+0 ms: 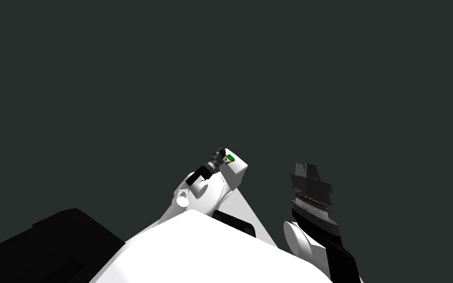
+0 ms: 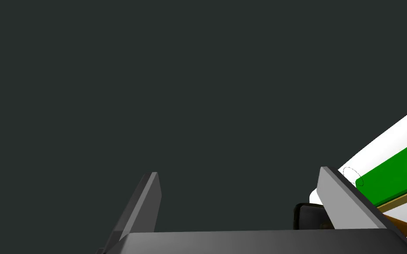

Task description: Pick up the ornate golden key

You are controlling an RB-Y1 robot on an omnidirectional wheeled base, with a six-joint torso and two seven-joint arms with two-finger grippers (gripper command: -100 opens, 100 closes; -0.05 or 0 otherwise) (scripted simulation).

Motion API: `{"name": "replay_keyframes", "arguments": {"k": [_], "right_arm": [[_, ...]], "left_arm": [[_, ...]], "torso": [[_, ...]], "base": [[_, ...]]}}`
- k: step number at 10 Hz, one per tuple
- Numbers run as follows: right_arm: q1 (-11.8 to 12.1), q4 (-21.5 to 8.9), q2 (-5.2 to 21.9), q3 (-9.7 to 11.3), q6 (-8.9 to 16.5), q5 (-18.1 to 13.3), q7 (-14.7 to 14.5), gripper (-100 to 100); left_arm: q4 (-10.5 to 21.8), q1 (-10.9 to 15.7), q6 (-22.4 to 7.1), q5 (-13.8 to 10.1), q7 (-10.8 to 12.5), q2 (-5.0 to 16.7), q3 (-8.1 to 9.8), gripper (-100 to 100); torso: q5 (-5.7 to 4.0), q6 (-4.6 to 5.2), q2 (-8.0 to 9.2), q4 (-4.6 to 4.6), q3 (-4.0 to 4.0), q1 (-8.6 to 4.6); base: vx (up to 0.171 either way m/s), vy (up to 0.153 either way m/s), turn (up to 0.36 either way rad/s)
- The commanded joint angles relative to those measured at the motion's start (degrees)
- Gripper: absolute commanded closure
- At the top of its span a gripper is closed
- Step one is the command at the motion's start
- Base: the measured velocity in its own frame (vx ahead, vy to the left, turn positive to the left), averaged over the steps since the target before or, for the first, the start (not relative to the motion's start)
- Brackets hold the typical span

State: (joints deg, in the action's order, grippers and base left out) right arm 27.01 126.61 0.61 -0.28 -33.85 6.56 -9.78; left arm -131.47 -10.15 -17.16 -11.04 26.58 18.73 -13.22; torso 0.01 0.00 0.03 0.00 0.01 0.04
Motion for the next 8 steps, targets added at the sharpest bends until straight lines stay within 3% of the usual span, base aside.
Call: {"name": "replay_keyframes", "arguments": {"k": [1,2,6,7,8], "right_arm": [[0.00,0.00,0.00,0.00,0.00,0.00,0.00,0],[0.00,0.00,0.00,0.00,0.00,0.00,0.00,0],[0.00,0.00,0.00,0.00,0.00,0.00,0.00,0],[0.00,0.00,0.00,0.00,0.00,0.00,0.00,0],[0.00,0.00,0.00,0.00,0.00,0.00,0.00,0]], "left_arm": [[-0.19,0.12,-1.58,0.07,0.47,-0.12,-0.09,-100],[-0.49,0.09,-3.51,-0.03,1.27,0.04,-0.13,-100],[-0.49,0.09,-3.51,-0.03,1.27,0.04,-0.13,-100],[-0.82,0.06,-5.56,-0.14,2.12,0.22,-0.17,-100],[-0.82,0.06,-5.56,-0.14,2.12,0.22,-0.17,-100]], "torso": [[0.00,0.00,0.00,0.00,0.00,0.00],[-0.01,-0.01,-0.02,0.00,-0.01,-0.03],[-0.01,0.00,-0.03,-0.01,-0.02,-0.04],[0.00,0.00,-0.01,0.00,-0.01,-0.02],[0.00,0.00,0.00,0.00,0.00,0.00]], "base": [[0.000,0.000,0.000],[-0.001,0.003,-0.030],[0.001,-0.001,-0.004],[-0.007,0.008,-0.023],[0.011,-0.008,-0.011]]}}
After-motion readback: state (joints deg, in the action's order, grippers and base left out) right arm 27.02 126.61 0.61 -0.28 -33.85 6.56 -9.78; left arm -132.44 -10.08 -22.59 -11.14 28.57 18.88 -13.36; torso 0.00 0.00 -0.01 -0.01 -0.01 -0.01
